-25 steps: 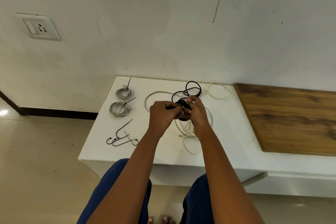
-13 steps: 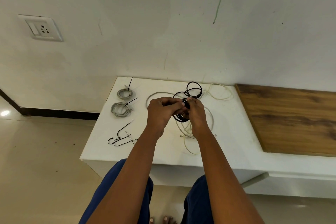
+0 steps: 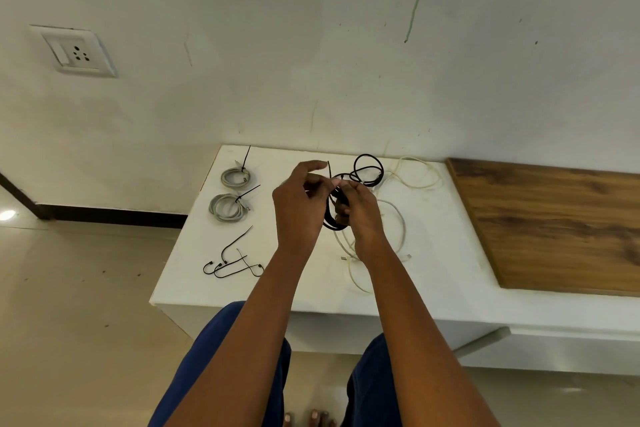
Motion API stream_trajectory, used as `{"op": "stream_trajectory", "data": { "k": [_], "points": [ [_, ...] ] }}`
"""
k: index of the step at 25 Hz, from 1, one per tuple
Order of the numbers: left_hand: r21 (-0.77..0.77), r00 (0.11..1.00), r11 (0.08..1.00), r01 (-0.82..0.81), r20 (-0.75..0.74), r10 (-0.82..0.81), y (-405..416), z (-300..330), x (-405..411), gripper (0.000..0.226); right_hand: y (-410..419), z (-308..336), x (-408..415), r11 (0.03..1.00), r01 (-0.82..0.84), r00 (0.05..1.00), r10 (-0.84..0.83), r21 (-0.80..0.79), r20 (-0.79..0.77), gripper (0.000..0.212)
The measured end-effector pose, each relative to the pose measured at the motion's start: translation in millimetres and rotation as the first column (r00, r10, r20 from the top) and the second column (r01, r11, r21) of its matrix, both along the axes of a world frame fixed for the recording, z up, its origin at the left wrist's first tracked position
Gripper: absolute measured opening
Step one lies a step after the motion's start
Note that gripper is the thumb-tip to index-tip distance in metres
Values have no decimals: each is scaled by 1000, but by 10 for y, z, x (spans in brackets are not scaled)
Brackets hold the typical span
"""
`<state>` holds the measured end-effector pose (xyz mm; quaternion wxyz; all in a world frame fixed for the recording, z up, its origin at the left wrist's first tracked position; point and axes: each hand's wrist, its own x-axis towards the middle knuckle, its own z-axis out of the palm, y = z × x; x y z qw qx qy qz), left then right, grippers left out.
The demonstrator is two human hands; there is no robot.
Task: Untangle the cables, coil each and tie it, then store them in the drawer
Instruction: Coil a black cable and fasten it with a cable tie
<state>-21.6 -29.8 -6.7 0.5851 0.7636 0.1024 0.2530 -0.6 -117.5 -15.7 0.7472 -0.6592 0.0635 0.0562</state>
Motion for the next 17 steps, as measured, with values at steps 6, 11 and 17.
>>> {"op": "stream_trajectory", "data": {
  "k": [6, 11, 17],
  "points": [
    [239, 995, 971, -24, 100, 0, 5, 15, -17, 7, 38, 29, -14, 999, 47, 998, -46, 25, -34, 19],
    [417, 992, 909, -12, 120, -42, 32, 69, -31, 4, 41, 36, -12, 999, 35, 999, -35, 23, -15, 17],
    [403, 995, 915, 0, 95, -42, 35, 76, -23, 3, 44, 28, -10, 999, 36, 999, -36, 34, -22, 15]
  ]
}}
